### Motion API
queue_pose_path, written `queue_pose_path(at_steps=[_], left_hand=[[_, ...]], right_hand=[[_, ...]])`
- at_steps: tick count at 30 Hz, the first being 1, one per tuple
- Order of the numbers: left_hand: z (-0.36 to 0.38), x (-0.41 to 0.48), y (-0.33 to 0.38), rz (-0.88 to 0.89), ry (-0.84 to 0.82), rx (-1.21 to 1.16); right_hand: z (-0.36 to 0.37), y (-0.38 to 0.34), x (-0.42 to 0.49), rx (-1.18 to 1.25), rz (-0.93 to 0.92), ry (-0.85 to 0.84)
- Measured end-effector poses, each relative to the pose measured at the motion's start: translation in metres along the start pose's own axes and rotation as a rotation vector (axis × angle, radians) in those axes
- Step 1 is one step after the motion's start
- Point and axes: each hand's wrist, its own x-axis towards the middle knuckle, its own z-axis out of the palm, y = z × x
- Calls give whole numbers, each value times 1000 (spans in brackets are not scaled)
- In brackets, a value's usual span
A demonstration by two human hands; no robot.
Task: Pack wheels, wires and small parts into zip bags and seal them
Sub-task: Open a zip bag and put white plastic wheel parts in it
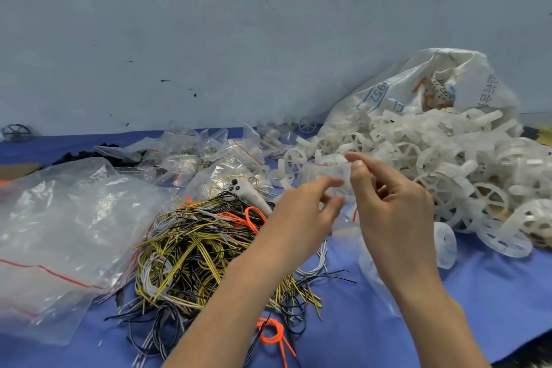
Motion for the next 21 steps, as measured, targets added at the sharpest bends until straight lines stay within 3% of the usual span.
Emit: queue_pose_path(at_steps=[6,14,21], left_hand=[[-36,-9,-4,3,155,-110],[-61,-23,-12,6,230,-174],[-92,-29,-29,-65,503,-164]], right_hand=[[8,-3,2,-30,31,1],[10,-2,5,-9,75,79],[12,-5,8,-14,85,64]])
